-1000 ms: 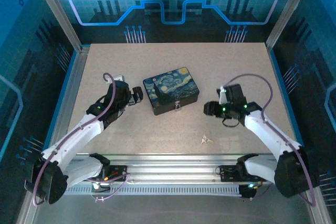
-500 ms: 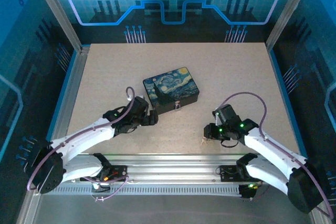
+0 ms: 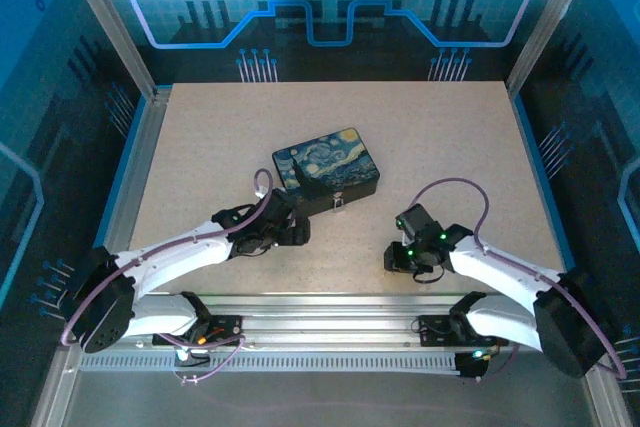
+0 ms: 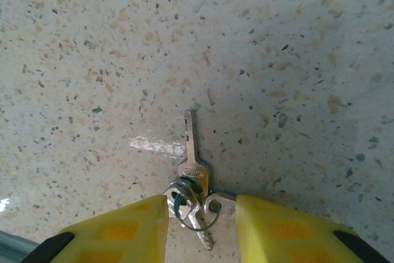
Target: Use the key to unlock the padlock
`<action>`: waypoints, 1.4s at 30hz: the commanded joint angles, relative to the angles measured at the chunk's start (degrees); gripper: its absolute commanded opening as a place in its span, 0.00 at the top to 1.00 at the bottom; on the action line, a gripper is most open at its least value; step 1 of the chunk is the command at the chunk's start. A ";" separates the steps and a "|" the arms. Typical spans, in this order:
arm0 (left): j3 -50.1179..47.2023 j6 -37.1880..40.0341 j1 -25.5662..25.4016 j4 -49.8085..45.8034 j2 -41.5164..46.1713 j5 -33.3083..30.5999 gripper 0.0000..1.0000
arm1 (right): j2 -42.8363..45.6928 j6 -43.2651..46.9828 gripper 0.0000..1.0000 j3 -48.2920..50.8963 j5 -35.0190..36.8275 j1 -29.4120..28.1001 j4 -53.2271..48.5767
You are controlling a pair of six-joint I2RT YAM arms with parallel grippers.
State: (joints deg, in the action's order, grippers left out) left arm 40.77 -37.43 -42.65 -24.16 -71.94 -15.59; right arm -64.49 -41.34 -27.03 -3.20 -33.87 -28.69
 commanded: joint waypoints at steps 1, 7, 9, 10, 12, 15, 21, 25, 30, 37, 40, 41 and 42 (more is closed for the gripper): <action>0.99 -0.54 -0.67 -0.78 -0.34 -0.16 0.01 | -1.25 -1.52 0.65 -0.40 2.78 -1.37 1.27; -0.01 -0.92 -0.89 -0.67 0.13 -0.07 0.01 | -4.05 -2.64 0.67 -0.96 4.90 -2.51 1.75; -0.25 -0.93 -0.91 -0.57 0.14 0.07 0.01 | -5.27 -2.91 0.67 -1.47 5.56 -2.86 1.74; -0.26 -0.93 -0.98 -0.53 0.14 0.17 0.01 | -5.73 -3.05 0.68 -1.66 5.74 -2.87 1.84; -0.17 -0.80 -1.10 -0.92 0.13 0.38 0.01 | -6.25 -3.40 0.68 -2.34 5.75 -2.96 1.71; 0.29 -0.11 -1.29 -1.75 0.48 0.79 0.01 | -5.50 -3.40 0.67 -3.65 5.93 -2.99 0.81; 1.60 0.71 -1.64 -3.79 1.08 0.18 0.01 | -3.16 -2.21 0.64 -6.40 6.78 -3.06 -2.27; 1.80 0.43 -1.78 -3.85 1.36 0.20 0.01 | -2.91 -1.40 0.63 -7.75 7.19 -3.05 -3.48; 1.96 0.34 -1.97 -3.87 1.37 0.30 0.01 | -5.86 0.61 0.63 -9.11 7.65 -2.95 -2.83; 1.95 0.07 -2.37 -4.73 1.96 -0.09 0.01 | -12.93 2.30 0.62 -10.34 8.13 -2.96 -0.88; 1.71 0.06 -2.45 -5.10 2.57 -0.33 0.01 | -14.75 2.41 0.65 -10.07 8.48 -2.95 -0.21; 1.72 0.03 -2.44 -5.27 2.81 -0.37 0.01 | -15.13 2.45 0.67 -9.85 8.27 -2.96 0.07; 1.68 0.05 -2.49 -5.37 2.94 -0.42 0.01 | -15.37 2.34 0.68 -9.58 7.91 -2.96 0.31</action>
State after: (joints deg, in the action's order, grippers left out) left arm 40.80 -37.43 -44.53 -27.35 -70.76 -15.59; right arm -78.43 -39.40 -36.45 3.70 -36.07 -28.62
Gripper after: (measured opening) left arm 0.989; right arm 0.331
